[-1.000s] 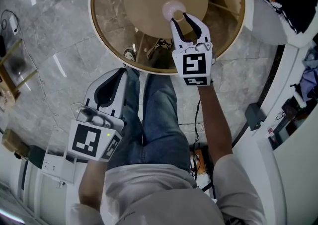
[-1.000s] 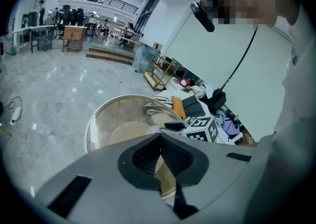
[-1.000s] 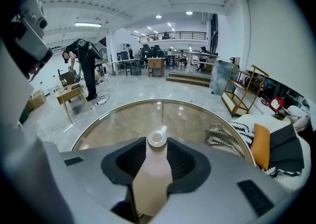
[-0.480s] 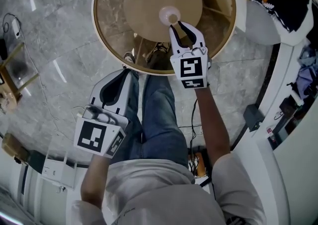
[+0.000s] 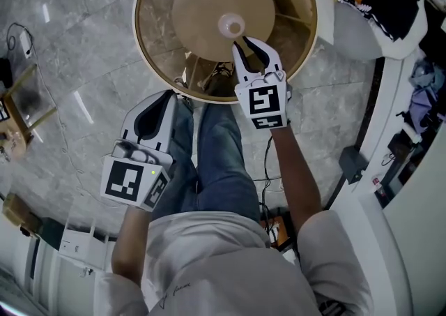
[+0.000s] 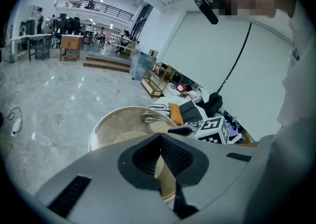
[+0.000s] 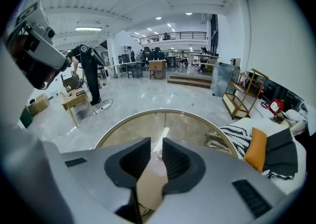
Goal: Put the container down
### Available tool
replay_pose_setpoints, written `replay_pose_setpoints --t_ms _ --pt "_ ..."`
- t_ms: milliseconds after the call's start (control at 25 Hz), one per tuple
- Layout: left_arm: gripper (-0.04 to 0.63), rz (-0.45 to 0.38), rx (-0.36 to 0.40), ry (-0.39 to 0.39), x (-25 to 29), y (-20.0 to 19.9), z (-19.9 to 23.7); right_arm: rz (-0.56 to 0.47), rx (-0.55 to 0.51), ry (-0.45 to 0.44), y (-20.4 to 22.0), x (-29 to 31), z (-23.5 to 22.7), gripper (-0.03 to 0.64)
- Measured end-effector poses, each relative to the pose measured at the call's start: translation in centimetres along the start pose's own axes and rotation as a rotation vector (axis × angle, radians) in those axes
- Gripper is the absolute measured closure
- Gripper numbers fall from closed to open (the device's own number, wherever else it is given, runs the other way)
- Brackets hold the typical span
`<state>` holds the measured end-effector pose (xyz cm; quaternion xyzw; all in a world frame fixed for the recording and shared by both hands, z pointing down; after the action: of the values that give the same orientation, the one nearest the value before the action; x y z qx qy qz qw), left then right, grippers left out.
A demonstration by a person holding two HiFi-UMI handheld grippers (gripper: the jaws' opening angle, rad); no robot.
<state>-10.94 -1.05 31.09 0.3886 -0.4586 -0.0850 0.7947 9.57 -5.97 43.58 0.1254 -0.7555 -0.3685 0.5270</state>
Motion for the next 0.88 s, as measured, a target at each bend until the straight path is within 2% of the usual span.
replay_pose_setpoints --t_ms 200,600,880 --pt "0.578 -0.008 0.064 0.013 -0.9 -1.3 -0.7 -0.01 0.018 -0.005 -1.2 -1.4 0.8 0.541" --pt "0.578 -0.033 0.086 0.043 -3.3 -3.1 -1.8 -0.045 0.083 0.011 -4.2 -6.0 2.9 0.554" --pt "0.578 -0.077 0.11 0.054 -5.3 -5.4 -2.8 -0.085 0.18 -0.006 -6.7 -10.5 4.1 0.56"
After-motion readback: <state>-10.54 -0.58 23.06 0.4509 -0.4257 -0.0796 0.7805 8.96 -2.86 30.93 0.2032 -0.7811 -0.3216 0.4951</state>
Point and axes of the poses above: the fingertips, and each gripper's own axes: x forward along the fingers, z to its left, y out of its underside, the point moved 8 cm from there along -x, backward along the fingers, and after that the axes turned 11 degrees about x, right-handed, at the moved point
